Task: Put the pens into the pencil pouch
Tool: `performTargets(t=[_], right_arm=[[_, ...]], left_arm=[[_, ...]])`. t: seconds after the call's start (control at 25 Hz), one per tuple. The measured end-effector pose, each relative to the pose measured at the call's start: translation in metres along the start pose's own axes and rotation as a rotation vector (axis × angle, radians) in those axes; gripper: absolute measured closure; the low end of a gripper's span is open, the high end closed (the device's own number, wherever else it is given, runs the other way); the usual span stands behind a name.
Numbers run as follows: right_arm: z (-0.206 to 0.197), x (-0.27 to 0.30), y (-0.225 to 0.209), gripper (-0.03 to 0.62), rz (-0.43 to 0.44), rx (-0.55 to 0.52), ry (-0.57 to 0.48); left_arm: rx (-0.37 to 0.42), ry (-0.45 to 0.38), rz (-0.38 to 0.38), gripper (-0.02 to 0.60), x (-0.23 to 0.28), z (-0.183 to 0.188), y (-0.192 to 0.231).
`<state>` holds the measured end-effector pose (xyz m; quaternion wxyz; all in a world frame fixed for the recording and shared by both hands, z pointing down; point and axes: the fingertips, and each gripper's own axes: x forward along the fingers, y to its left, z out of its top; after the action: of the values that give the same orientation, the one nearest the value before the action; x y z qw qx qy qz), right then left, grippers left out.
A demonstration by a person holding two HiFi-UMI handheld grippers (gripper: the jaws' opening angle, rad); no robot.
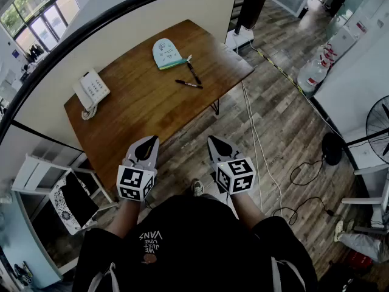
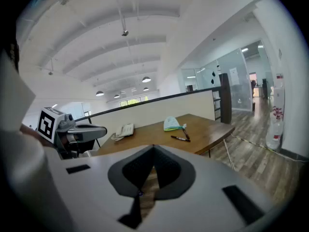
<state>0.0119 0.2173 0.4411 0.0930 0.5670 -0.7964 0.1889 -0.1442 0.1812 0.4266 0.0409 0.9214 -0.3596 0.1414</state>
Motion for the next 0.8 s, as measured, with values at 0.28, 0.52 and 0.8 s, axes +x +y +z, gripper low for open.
performTargets(t=[0.28, 0.52, 0.8], right_arm=[[0.005, 0.011, -0.025, 0.582, 0.042, 0.003, -0.009], [0.009, 0.025, -0.045, 0.579, 0.068, -0.022, -0.011], [0.006, 0.051, -0.056, 0.462, 0.087, -0.011, 0.035]], left_arm=[[-0.021, -0.003, 0.045, 0.569, 0.025, 0.002, -0.004], [-0.062, 0.000, 0.088, 0.566, 0.042, -0.003, -0.005], [-0.121, 0.035, 0.104, 0.434, 0.060, -0.014, 0.009]])
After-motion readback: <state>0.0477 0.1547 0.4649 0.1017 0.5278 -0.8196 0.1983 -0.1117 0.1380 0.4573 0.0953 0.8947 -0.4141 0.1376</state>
